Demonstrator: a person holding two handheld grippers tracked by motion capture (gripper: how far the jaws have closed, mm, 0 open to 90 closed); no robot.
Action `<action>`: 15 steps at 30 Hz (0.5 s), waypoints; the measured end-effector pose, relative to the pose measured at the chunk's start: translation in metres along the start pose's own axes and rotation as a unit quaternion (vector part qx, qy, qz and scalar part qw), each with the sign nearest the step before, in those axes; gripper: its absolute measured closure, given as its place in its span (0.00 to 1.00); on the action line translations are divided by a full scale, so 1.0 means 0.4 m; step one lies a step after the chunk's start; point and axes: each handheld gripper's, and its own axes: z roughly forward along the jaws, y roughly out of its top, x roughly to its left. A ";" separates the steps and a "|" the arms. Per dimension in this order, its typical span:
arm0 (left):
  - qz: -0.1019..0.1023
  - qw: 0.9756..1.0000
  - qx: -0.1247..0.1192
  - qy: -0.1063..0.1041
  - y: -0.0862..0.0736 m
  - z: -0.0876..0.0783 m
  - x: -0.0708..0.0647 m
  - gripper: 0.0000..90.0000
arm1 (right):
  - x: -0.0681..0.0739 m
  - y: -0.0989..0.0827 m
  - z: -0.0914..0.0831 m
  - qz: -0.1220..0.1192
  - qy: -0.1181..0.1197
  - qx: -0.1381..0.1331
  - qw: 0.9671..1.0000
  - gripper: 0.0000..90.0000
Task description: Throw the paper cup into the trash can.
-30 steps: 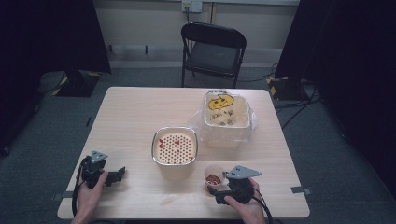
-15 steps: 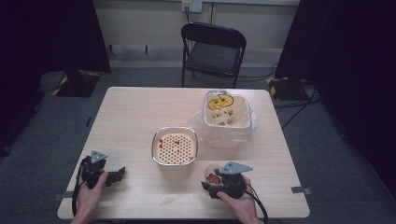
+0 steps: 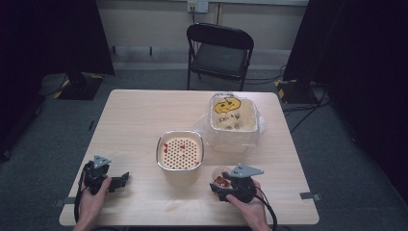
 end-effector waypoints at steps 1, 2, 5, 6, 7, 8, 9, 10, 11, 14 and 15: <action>0.000 1.000 0.000 0.000 0.000 0.000 0.000 0.00 | -0.003 0.002 -0.004 0.000 0.001 -0.001 1.000 0.39; 0.000 1.000 0.000 0.000 0.000 0.000 0.000 0.00 | -0.005 0.004 -0.007 0.002 -0.001 -0.002 1.000 0.39; -0.001 1.000 0.000 0.000 0.000 0.000 0.000 0.00 | -0.010 0.011 -0.013 0.006 -0.004 -0.006 1.000 0.39; 0.000 1.000 0.000 0.000 0.000 0.000 0.000 0.00 | -0.012 0.015 -0.015 0.006 -0.004 -0.009 1.000 0.39; 0.000 1.000 0.000 0.000 0.000 0.000 0.000 0.00 | -0.016 0.025 -0.019 0.007 -0.005 -0.013 1.000 0.40; 0.000 1.000 0.000 0.001 0.000 0.000 0.000 0.00 | -0.018 0.029 -0.021 0.006 -0.007 -0.016 1.000 0.40; 0.000 1.000 0.000 0.001 0.000 0.000 0.000 0.00 | -0.020 0.035 -0.025 0.008 -0.007 -0.018 1.000 0.40; 0.000 1.000 0.000 0.000 0.000 0.000 0.000 0.00 | -0.023 0.043 -0.029 0.009 -0.008 -0.023 1.000 0.40; 0.000 1.000 0.000 0.000 0.000 0.000 0.000 0.00 | -0.025 0.048 -0.032 0.011 -0.010 -0.024 1.000 0.40; 0.000 1.000 0.000 0.000 0.000 0.000 0.000 0.00 | -0.030 0.075 -0.041 0.010 -0.014 -0.028 0.999 0.40; 0.000 1.000 0.000 0.000 0.000 0.000 0.000 0.00 | -0.031 0.085 -0.044 0.012 -0.016 -0.028 0.999 0.41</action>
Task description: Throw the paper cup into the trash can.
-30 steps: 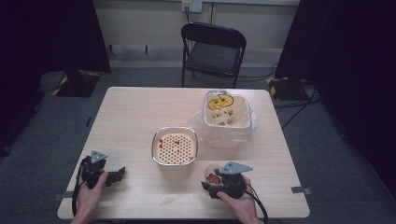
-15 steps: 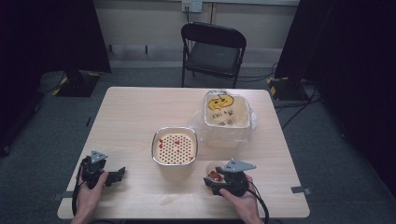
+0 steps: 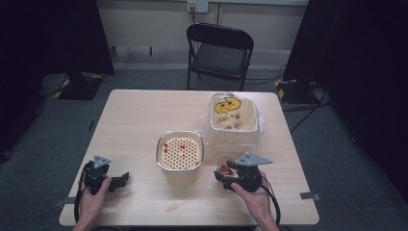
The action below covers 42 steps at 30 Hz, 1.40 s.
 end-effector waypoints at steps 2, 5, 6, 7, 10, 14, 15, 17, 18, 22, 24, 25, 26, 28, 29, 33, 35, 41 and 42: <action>0.000 1.000 0.000 0.000 0.000 0.000 0.000 0.00 | -0.002 0.022 -0.008 -0.001 0.002 -0.007 1.000 0.41; 0.000 1.000 0.000 0.000 0.000 0.000 0.000 0.00 | -0.005 0.052 -0.019 0.000 0.002 -0.015 1.000 0.41; 0.000 1.000 0.000 0.000 0.000 0.000 0.000 0.00 | -0.005 0.060 -0.021 0.001 0.002 -0.016 1.000 0.41; 0.000 1.000 0.000 0.000 0.000 0.000 0.000 0.00 | -0.005 0.070 -0.024 0.001 0.001 -0.018 1.000 0.41; 0.000 1.000 0.000 0.000 0.000 0.000 0.000 0.00 | -0.003 0.101 -0.029 -0.004 0.002 -0.024 1.000 0.41; 0.000 1.000 0.000 0.000 0.000 0.000 0.000 0.00 | 0.000 0.145 -0.036 -0.010 0.005 -0.035 0.999 0.41; 0.000 1.000 0.000 0.000 0.000 0.000 0.000 0.00 | 0.001 0.153 -0.038 -0.011 0.004 -0.037 0.999 0.41; 0.000 1.000 0.000 0.000 0.000 0.000 0.000 0.00 | 0.002 0.176 -0.040 -0.013 0.006 -0.044 0.999 0.41; 0.000 1.000 0.000 0.000 0.000 0.000 0.000 0.00 | 0.003 0.186 -0.040 -0.015 0.006 -0.046 0.999 0.41; 0.000 1.000 0.000 0.000 0.000 0.000 0.000 0.00 | 0.006 0.223 -0.037 -0.016 0.001 -0.045 0.999 0.41; 0.000 1.000 0.000 0.000 0.000 0.000 0.000 0.00 | 0.010 0.245 -0.032 -0.020 0.001 -0.052 0.998 0.41; 0.000 1.000 0.000 0.000 0.000 0.000 0.000 0.00 | 0.010 0.245 -0.032 -0.020 0.001 -0.052 0.998 0.41; 0.000 1.000 0.000 0.000 0.000 0.000 0.000 0.00 | 0.011 0.262 -0.024 -0.018 0.001 -0.060 0.998 0.42; -0.001 1.000 0.000 0.000 0.000 0.000 0.000 0.00 | 0.011 0.275 -0.016 -0.019 0.001 -0.065 0.998 0.42; 0.000 1.000 0.000 0.000 0.000 0.000 0.000 0.00 | 0.011 0.284 -0.011 -0.021 0.000 -0.068 0.997 0.42; -0.001 1.000 0.000 0.000 0.000 0.000 0.000 0.00 | 0.008 0.307 0.004 -0.028 -0.003 -0.083 0.996 0.42; 0.000 1.000 0.000 0.000 0.000 0.000 0.000 0.00 | 0.009 0.314 0.010 -0.031 -0.006 -0.091 0.995 0.43; 0.000 1.000 0.000 0.000 0.000 0.000 0.000 0.00 | 0.007 0.341 0.038 -0.048 -0.027 -0.118 0.991 0.43; 0.000 1.000 0.000 0.000 0.000 0.000 0.000 0.00 | 0.007 0.341 0.038 -0.048 -0.027 -0.118 0.991 0.43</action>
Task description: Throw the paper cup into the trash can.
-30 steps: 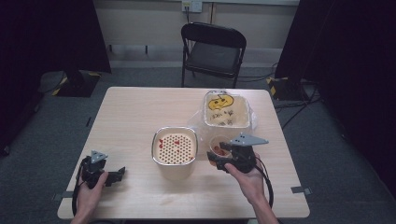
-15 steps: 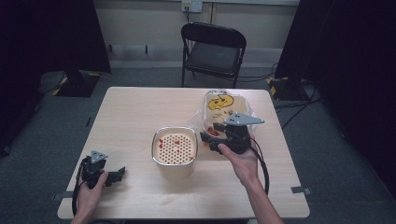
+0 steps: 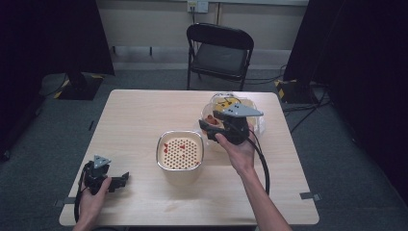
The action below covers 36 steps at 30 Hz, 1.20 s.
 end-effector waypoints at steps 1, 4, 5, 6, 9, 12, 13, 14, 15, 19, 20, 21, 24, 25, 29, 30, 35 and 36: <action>0.000 1.000 0.000 0.000 0.000 0.000 0.000 0.00 | 0.000 0.003 0.007 -0.003 -0.008 -0.005 1.000 0.43; 0.000 1.000 0.000 0.000 0.000 0.000 0.000 0.00 | 0.000 0.009 0.016 -0.008 -0.021 -0.012 1.000 0.43; 0.000 1.000 0.000 0.000 0.000 0.000 0.000 0.00 | 0.000 0.011 0.021 -0.009 -0.025 -0.014 1.000 0.43; 0.000 1.000 0.000 0.000 0.000 0.000 0.000 0.00 | 0.000 0.013 0.025 -0.011 -0.028 -0.015 0.999 0.43; 0.000 1.000 0.000 0.000 0.000 0.000 0.000 0.00 | 0.003 0.019 0.039 -0.026 -0.041 -0.021 0.999 0.43; 0.000 1.000 0.000 0.001 0.000 0.000 0.000 0.00 | 0.009 0.025 0.050 -0.047 -0.051 -0.024 0.997 0.44; 0.000 1.000 0.000 0.000 0.000 0.000 0.000 0.00 | 0.012 0.027 0.054 -0.059 -0.058 -0.023 0.996 0.44; -0.001 1.000 0.000 0.000 0.000 0.000 0.000 0.00 | 0.016 0.029 0.058 -0.076 -0.067 -0.019 0.995 0.44; -0.001 1.000 0.000 0.000 0.000 0.000 0.000 0.00 | 0.016 0.029 0.058 -0.076 -0.067 -0.019 0.995 0.44; 0.000 1.000 0.000 0.000 0.000 0.000 0.000 0.00 | 0.021 0.036 0.071 -0.135 -0.096 0.001 0.986 0.45; 0.000 1.000 0.000 0.000 0.000 0.000 0.000 0.00 | 0.024 0.037 0.073 -0.145 -0.100 0.008 0.984 0.45; 0.000 1.000 0.000 0.000 0.000 0.000 0.000 0.00 | 0.027 0.037 0.074 -0.158 -0.106 0.011 0.982 0.45; -0.001 1.000 0.000 0.000 0.000 0.000 0.000 0.00 | 0.033 0.036 0.078 -0.182 -0.116 0.021 0.976 0.45; -0.001 1.000 0.000 0.000 0.000 0.000 0.000 0.00 | 0.037 0.031 0.083 -0.205 -0.134 0.025 0.969 0.46; 0.000 1.000 0.000 0.000 0.000 0.000 0.000 0.00 | 0.046 0.026 0.092 -0.240 -0.144 0.040 0.959 0.46; 0.000 1.000 0.000 0.000 0.000 0.000 0.000 0.00 | 0.049 0.027 0.093 -0.247 -0.145 0.042 0.957 0.46; 0.000 1.000 0.000 0.000 0.000 0.000 0.000 0.00 | 0.075 0.025 0.106 -0.315 -0.161 0.062 0.933 0.47; 0.000 1.000 0.000 0.000 0.000 0.000 0.000 0.00 | 0.075 0.025 0.106 -0.315 -0.161 0.062 0.933 0.47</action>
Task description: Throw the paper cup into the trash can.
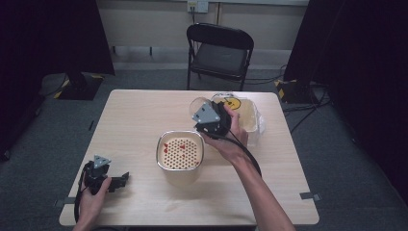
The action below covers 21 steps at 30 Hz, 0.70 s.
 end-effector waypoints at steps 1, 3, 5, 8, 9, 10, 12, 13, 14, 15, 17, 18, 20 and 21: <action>0.000 1.000 0.000 0.001 0.000 0.000 0.000 0.00 | 0.008 0.005 0.002 -0.019 -0.002 0.003 1.000 0.48; 0.000 1.000 0.000 0.000 0.000 0.000 0.000 0.00 | 0.010 0.007 0.002 -0.033 -0.007 0.005 0.999 0.48; 0.000 1.000 0.000 0.000 0.000 0.000 0.000 0.00 | 0.018 0.014 0.002 -0.053 -0.012 0.009 0.998 0.48; 0.000 1.000 0.000 0.000 0.000 0.000 0.000 0.00 | 0.040 0.024 0.001 -0.106 -0.029 0.023 0.994 0.48; -0.001 1.000 0.000 0.000 0.000 0.000 0.000 0.00 | 0.045 0.025 0.001 -0.120 -0.031 0.026 0.992 0.48; -0.001 1.000 0.000 0.000 0.000 0.000 0.000 0.00 | 0.045 0.025 0.001 -0.120 -0.031 0.026 0.992 0.48; 0.000 1.000 0.000 0.000 0.000 0.000 0.000 0.00 | 0.064 0.029 0.001 -0.161 -0.035 0.033 0.986 0.48; 0.000 1.000 0.000 0.000 0.000 0.000 0.000 0.00 | 0.069 0.029 0.003 -0.162 -0.034 0.036 0.986 0.48; 0.000 1.000 0.000 0.000 0.000 0.000 0.000 0.00 | 0.072 0.029 0.005 -0.176 -0.037 0.036 0.983 0.49; 0.000 1.000 0.000 0.000 0.000 0.000 0.000 0.00 | 0.078 0.028 0.007 -0.182 -0.040 0.039 0.982 0.49; 0.000 1.000 0.000 0.000 0.000 0.000 0.000 0.00 | 0.086 0.026 0.011 -0.201 -0.040 0.043 0.978 0.49; 0.000 1.000 0.000 0.000 0.000 0.000 0.000 0.00 | 0.091 0.025 0.013 -0.214 -0.041 0.045 0.975 0.49; 0.000 1.000 0.000 0.000 0.000 0.000 0.000 0.00 | 0.105 0.023 0.018 -0.238 -0.046 0.051 0.969 0.49; 0.000 1.000 0.000 0.000 0.000 0.000 0.000 0.00 | 0.109 0.022 0.020 -0.245 -0.046 0.051 0.967 0.49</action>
